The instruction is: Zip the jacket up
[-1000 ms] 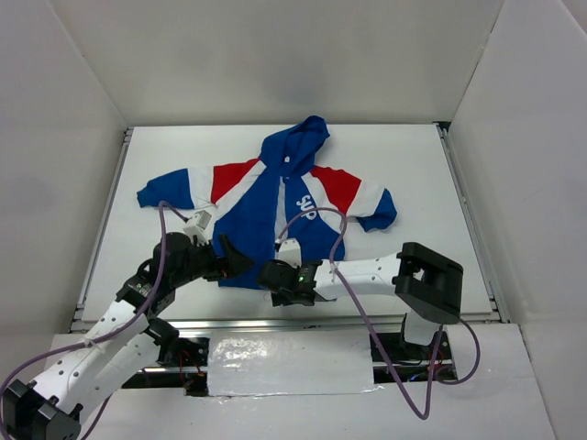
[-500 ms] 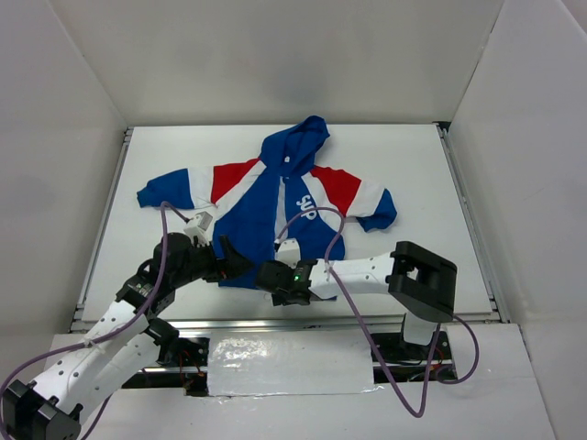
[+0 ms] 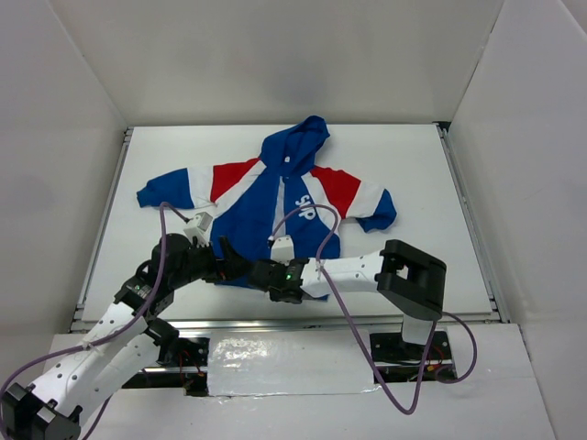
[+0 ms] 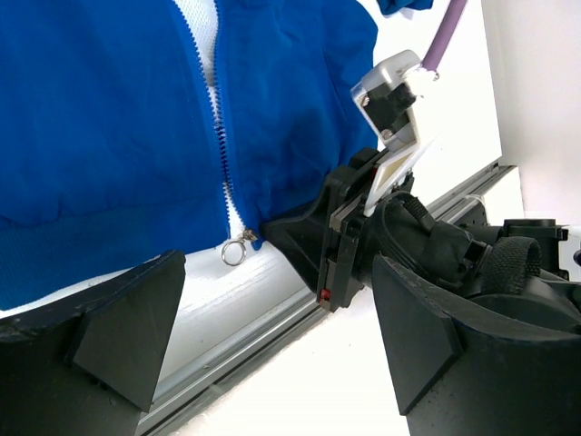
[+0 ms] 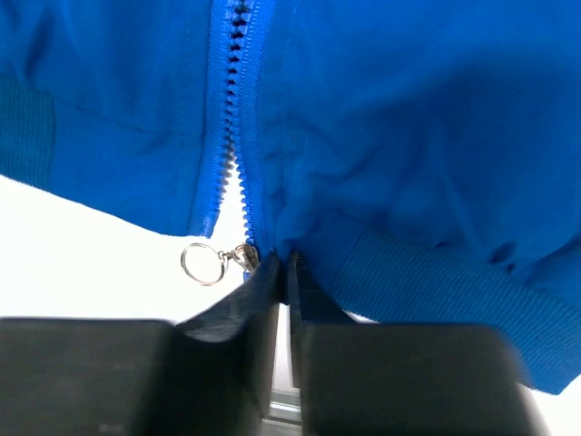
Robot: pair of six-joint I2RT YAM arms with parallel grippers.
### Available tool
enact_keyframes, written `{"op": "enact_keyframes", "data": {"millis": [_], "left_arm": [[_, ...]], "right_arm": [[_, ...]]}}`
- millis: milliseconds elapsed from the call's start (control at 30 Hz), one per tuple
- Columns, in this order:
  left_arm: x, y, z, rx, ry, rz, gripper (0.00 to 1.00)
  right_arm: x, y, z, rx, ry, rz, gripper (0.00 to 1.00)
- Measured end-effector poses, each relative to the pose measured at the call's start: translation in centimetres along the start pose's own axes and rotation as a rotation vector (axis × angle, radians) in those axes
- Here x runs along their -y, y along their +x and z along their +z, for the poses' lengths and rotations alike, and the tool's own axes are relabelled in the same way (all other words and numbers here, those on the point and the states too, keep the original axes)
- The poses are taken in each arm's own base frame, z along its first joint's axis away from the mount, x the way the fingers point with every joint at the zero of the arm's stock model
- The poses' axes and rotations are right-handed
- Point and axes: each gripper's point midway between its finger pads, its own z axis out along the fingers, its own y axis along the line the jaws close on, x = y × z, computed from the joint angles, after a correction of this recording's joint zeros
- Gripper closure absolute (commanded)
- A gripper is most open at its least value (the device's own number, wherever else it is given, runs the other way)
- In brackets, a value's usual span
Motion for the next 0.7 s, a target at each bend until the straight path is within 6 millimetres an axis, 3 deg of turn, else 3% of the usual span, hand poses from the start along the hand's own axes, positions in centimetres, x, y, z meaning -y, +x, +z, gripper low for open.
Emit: {"op": "enact_keyframes", "data": {"millis": [67,300,433,600,700], "left_arm": [[0.0,0.0,0.0,-0.001,0.000,0.001,0.04],[0.1,0.3,0.1,-0.011,0.015,0.001,0.09],[0.3,1.5,0.6,-0.050,0.063,-0.002,0.13],[1.3,3.0,1.3,-0.102,0.174,-0.009,0.13],[2.1,3.6,1.4,-0.128,0.240,-0.020,0.14]], "right_arm": [[-0.2,-0.1,0.0,0.005,-0.010,0.012,1.00],[0.0,0.6,-0.7,0.010,-0.112,0.067,1.00],[2.0,1.6,-2.3,-0.002,-0.281,0.163,1.00],[4.0,-0.8,-4.5,0.086,-0.559,0.349,1.00],[3.9,-1.9,-6.1,0.139,-0.693,0.366,1.00]]}}
